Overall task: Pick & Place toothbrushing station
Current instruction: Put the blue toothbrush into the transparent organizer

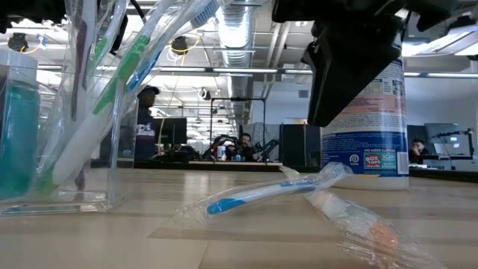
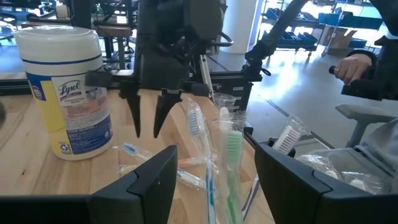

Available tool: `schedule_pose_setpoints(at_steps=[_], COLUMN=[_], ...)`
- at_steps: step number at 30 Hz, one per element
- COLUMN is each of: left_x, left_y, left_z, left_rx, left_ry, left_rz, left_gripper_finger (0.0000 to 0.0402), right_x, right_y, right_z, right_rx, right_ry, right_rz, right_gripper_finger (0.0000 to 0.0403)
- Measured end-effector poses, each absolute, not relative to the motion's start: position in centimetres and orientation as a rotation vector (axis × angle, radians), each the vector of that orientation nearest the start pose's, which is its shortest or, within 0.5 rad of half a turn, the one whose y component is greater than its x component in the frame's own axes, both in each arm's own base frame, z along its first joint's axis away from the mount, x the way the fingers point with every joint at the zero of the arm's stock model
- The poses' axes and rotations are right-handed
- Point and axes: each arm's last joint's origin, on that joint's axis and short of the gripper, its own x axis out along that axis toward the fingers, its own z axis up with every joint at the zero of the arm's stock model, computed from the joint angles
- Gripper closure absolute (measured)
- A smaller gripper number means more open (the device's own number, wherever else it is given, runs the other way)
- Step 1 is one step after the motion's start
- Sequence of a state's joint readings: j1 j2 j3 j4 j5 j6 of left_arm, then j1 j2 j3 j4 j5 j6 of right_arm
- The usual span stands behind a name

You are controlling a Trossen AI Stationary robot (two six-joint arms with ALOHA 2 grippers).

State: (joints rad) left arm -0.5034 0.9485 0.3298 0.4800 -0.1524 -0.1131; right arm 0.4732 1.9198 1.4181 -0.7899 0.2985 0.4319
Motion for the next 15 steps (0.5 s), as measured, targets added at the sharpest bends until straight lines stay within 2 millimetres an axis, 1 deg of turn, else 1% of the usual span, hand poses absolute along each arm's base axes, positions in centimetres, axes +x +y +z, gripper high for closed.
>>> schedule_pose_setpoints(at_steps=[6, 11, 15], left_x=[17.4, 17.4, 17.4], left_y=[-9.1, -9.1, -9.1], left_z=[21.2, 21.2, 21.2], left_rx=[-0.067, -0.067, -0.066], left_ry=[0.151, 0.151, 0.151], left_rz=[-0.342, -0.342, -0.342], left_gripper_finger=[0.0193, 0.0193, 0.0193], right_x=[34.7, 34.8, 35.1], right_y=[16.6, 16.8, 17.0], right_z=[19.6, 19.6, 18.3], right_rx=[-0.116, -0.134, -0.159], right_ry=[1.155, 1.145, 1.184], right_rz=[-0.064, -0.038, 0.010], right_gripper_finger=[0.0254, 0.0239, 0.0237])
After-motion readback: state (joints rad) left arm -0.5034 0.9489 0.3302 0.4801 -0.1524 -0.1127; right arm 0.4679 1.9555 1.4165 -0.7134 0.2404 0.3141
